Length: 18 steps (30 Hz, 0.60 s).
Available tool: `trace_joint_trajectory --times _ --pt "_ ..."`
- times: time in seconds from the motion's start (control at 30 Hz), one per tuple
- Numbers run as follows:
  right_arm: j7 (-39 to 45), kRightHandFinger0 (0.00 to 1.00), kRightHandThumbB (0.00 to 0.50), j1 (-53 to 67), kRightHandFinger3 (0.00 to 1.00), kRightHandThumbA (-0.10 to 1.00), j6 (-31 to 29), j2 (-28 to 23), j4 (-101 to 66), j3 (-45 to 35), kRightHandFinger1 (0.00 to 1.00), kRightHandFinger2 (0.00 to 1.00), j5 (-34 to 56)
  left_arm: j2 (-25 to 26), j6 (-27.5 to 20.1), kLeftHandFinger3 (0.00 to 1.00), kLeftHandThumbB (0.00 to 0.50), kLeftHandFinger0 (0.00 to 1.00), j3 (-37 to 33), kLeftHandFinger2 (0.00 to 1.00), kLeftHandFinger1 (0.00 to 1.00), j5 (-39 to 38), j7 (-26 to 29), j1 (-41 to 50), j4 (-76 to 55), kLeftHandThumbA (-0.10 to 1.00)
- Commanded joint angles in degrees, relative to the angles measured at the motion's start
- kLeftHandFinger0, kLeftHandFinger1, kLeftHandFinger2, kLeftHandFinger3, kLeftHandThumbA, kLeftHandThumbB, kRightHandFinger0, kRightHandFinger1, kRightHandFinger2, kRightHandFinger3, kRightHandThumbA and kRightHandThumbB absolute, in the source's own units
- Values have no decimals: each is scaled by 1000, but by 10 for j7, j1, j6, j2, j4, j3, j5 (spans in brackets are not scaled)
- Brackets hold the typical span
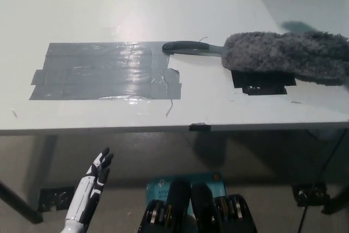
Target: A person hands a grey duster to the robot and the robot grabs it with its right hand and places it on the black marked spot infron tof it on the desk
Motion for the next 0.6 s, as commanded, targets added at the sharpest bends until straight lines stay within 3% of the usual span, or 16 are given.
trace_joint_trajectory --times 0.0,0.07,0.17,0.3,0.43,0.57 --pt "-9 1000 470 4 1000 1000 84 -16 -201 -52 1000 1000 70 7 -8 1000 157 1000 -2 1000 1000 3 -5 -16 -8 1000" --pt "-10 1000 472 41 1000 981 109 -4 -285 -68 1000 1000 99 6 -2 1000 166 1000 -3 1000 1000 10 -2 -16 -12 1000" --pt "-16 1000 415 116 1000 937 136 -2 -409 -94 1000 1000 134 4 2 1000 165 1000 -6 1000 1000 9 -5 -28 -9 1000" --pt "-63 1000 373 265 1000 878 142 54 -542 -123 1000 1000 174 0 11 1000 182 1000 -13 1000 1000 10 -11 -25 -11 1000" --pt "-96 1000 334 421 1000 904 90 126 -579 -95 1000 1000 152 -6 2 1000 162 1000 -17 1000 1000 12 -7 -17 -4 1000" --pt "-114 1000 277 539 1000 932 -1 188 -500 -62 1000 1000 121 -5 -8 1000 152 1000 -17 1000 1000 12 -5 -9 0 1000"
